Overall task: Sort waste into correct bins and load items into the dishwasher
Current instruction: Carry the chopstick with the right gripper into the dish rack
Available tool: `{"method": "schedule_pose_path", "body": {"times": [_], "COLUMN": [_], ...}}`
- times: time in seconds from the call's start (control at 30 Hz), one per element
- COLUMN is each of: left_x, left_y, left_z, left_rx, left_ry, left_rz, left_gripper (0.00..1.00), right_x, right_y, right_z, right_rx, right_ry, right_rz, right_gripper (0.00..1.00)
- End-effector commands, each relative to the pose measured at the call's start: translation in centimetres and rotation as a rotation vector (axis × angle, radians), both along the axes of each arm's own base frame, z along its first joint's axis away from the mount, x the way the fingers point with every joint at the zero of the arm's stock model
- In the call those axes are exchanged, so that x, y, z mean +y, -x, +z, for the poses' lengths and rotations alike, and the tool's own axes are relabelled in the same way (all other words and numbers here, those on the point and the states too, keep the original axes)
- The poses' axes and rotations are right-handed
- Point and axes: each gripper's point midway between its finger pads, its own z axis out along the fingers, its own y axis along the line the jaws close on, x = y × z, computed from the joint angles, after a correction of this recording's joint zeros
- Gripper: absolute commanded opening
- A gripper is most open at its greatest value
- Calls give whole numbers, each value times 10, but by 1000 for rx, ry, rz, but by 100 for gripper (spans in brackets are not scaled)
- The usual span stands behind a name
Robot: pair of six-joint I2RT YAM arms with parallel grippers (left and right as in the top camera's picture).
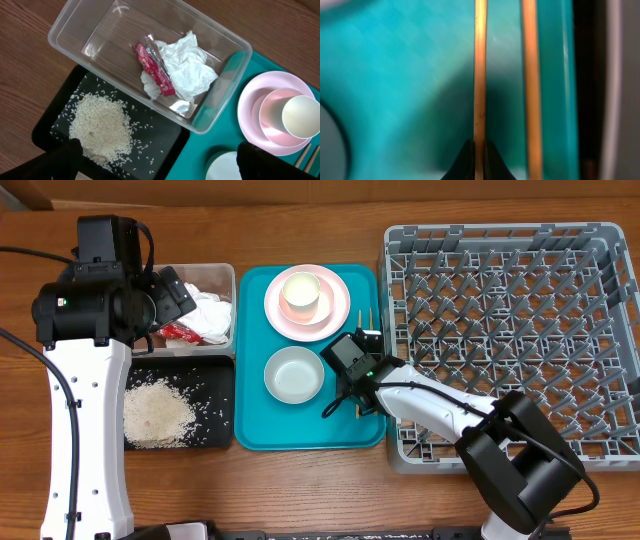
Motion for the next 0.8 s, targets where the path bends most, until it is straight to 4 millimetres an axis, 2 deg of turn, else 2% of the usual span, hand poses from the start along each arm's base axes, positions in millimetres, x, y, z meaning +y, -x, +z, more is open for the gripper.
{"method": "schedule_pose_path", "body": {"times": [0.0,0.13,0.3,0.4,0.43,0.53,0.77], "left_x": [1,1,1,1,1,1,1], "left_y": [-1,-1,-1,-1,-1,-1,-1], "left_z": [0,0,0,1,1,1,0], "left_rx": [-2,-2,-2,-3,-3,-3,-2], "left_ry": [2,2,2,2,2,2,2], "left_rz": [5,5,5,5,5,5,5], "left_gripper": [100,100,100,100,100,100,100], "right_x": [6,14,22,14,-2,-37,-104], "right_y": [-3,-13,-23,-27,-30,-31,-31], "right_z": [19,60,127,155,167,175,167], "right_rx": [22,-5,-75,-132,-169,-181,-60], "right_ry": [-6,-28,-70,-49,-4,86,237], "right_rz": [3,3,31,61,49,-15,14], "right_gripper": [4,4,4,4,4,4,4]}}
